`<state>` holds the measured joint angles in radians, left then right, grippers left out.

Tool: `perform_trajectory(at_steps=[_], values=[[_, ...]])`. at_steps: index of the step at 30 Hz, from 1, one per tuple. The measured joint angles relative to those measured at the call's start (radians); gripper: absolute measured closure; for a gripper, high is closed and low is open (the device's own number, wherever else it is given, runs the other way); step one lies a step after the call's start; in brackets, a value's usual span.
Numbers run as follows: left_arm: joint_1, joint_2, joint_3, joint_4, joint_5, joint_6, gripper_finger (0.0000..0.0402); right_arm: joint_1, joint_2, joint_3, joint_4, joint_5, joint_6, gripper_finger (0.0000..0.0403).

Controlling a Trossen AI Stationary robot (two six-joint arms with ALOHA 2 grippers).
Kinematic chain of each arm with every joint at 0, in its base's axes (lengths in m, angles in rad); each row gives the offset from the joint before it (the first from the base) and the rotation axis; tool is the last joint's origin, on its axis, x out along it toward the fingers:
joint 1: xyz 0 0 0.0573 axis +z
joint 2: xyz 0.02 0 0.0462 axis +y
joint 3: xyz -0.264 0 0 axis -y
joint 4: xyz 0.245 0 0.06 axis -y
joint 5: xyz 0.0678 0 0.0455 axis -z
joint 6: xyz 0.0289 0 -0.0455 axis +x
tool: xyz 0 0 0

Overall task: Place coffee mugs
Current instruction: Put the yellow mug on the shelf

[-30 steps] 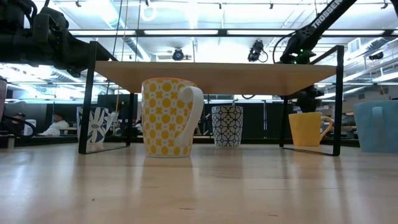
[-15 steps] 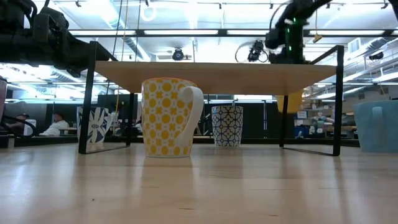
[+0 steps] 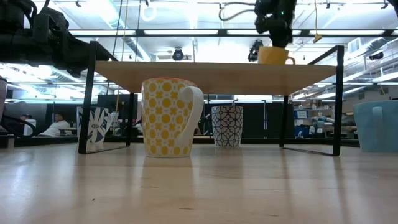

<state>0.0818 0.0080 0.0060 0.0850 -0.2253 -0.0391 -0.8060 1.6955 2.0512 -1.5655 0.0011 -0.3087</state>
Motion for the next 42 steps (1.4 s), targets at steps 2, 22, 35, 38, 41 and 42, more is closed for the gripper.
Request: perform_trajectory(at_steps=[2,22,35,38,41,42], values=[[0.0,0.0,0.0,0.0,0.0,0.0,0.0253,0.046,0.0,0.002,-0.006,-0.006,-0.004,0.0375],[0.0,0.0,0.0,0.0,0.0,0.0,0.0253,0.399,0.003,-0.001,-0.006,-0.057,-0.061,0.0375],[0.0,0.0,0.0,0.0,0.0,-0.001,0.0253,0.426,0.004,-0.093,-0.004,-0.054,-0.153,0.0375],[0.0,0.0,0.0,0.0,0.0,-0.001,0.0253,0.425,0.005,-0.123,-0.007,-0.054,-0.172,0.0375],[0.0,0.0,0.0,0.0,0.0,-0.001,0.0253,0.424,0.003,-0.14,-0.004,-0.053,-0.174,0.0375],[0.0,0.0,0.0,0.0,0.0,-0.001,0.0253,0.424,0.004,-0.146,-0.006,-0.047,-0.174,0.0375]])
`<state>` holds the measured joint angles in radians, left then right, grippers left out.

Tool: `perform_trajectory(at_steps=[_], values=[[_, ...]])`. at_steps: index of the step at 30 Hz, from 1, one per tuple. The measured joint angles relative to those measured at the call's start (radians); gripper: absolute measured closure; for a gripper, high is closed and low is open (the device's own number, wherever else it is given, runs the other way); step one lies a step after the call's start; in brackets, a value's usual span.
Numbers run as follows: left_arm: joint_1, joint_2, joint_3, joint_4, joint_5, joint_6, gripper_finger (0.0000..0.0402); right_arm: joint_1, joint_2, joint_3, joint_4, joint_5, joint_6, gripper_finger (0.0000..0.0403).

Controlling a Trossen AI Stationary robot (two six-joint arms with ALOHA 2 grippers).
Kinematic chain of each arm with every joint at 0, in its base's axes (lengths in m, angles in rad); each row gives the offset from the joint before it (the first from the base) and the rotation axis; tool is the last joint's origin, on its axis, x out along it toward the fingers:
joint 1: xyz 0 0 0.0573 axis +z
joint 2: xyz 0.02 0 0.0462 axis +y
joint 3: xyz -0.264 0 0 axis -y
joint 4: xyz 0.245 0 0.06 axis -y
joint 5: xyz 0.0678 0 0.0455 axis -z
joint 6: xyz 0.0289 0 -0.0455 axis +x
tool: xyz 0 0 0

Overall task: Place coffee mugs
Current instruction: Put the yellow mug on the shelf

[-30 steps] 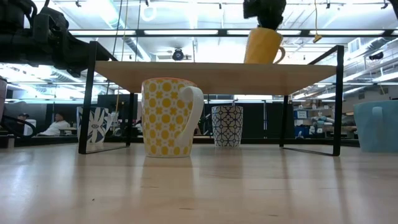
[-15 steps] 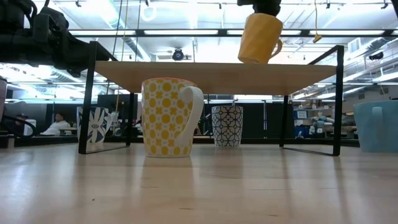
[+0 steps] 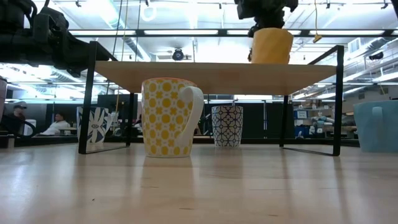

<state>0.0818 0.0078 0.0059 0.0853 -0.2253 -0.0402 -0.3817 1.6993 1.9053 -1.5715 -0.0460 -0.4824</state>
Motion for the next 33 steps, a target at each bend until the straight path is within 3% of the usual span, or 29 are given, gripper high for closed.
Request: perform_trajectory(at_steps=[6,16,33], values=[[0.0,0.0,0.0,0.0,0.0,0.0,0.0253,-0.002,0.0,-0.038,0.001,0.053,0.0,0.0375],[0.0,0.0,0.0,0.0,0.0,0.0,0.0253,-0.019,-0.002,-0.05,0.002,0.05,0.0,0.0372],[0.0,0.0,0.0,0.0,0.0,0.0,0.0253,-0.019,-0.001,-0.052,0.041,0.052,0.011,0.0332]])
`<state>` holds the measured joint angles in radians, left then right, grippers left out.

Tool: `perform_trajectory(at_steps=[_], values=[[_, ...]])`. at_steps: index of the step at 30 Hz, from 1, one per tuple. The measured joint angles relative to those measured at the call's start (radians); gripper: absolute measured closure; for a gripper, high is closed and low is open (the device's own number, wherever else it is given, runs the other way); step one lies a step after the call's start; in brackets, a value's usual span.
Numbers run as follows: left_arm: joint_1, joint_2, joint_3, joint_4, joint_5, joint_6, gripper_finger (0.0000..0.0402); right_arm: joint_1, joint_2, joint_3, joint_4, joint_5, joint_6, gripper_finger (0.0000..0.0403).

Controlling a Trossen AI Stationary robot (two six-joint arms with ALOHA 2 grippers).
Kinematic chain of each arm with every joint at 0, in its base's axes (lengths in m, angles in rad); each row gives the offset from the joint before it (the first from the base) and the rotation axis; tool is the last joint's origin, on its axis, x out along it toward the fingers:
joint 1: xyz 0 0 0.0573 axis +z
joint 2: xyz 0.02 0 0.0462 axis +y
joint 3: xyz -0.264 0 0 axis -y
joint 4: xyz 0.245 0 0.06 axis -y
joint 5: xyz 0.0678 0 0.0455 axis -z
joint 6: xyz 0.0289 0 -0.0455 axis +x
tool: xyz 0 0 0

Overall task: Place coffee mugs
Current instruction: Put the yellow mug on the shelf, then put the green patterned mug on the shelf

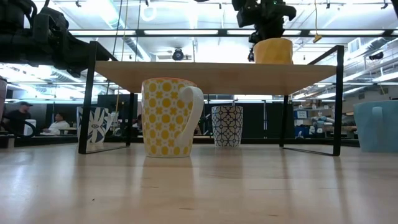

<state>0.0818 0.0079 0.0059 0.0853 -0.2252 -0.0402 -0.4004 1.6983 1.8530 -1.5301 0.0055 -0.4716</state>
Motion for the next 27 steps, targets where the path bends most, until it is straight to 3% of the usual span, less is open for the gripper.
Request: perform_trajectory(at_steps=[15,27], values=[[0.0,0.0,0.0,0.0,0.0,0.0,0.0253,0.0,0.001,0.0,0.011,0.001,0.001,0.0272],[0.0,0.0,0.0,0.0,0.0,0.0,0.0253,0.0,0.001,0.0,0.012,0.005,0.001,0.0265]])
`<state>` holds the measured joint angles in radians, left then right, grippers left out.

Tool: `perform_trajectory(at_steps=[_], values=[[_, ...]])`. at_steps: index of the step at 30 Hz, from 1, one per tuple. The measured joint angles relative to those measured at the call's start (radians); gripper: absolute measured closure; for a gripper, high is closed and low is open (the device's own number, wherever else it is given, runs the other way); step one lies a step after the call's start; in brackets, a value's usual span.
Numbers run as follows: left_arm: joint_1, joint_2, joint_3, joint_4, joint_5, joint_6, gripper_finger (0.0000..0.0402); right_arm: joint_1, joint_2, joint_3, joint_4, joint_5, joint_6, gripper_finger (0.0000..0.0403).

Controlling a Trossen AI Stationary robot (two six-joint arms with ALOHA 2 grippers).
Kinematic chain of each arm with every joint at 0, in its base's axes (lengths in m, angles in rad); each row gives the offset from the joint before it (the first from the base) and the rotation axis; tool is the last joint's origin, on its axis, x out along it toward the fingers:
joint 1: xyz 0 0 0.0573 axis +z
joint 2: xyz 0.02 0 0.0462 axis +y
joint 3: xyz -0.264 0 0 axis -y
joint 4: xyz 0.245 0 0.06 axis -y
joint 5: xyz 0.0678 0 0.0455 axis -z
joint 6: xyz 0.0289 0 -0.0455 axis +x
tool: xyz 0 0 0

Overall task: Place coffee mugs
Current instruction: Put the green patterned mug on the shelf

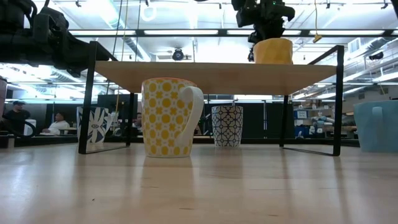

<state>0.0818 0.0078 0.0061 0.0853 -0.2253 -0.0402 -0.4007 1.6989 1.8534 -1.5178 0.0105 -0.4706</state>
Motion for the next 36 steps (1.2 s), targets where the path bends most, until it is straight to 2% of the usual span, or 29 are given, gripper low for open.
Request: perform_trajectory(at_steps=[6,18,31,36], values=[[0.0,0.0,0.0,0.0,0.0,0.0,0.0253,0.001,0.0,0.0,0.003,0.049,-0.002,0.0265],[0.0,0.0,0.0,0.0,0.0,0.0,0.0253,0.001,0.001,0.005,-0.011,0.049,-0.004,0.0265],[0.0,0.0,0.0,0.0,0.0,0.0,0.0253,0.001,0.001,0.168,-0.045,0.049,-0.004,0.0265],[0.0,0.0,0.0,0.0,0.0,0.0,0.0253,-0.007,-0.001,0.232,-0.005,0.049,-0.004,0.0265]])
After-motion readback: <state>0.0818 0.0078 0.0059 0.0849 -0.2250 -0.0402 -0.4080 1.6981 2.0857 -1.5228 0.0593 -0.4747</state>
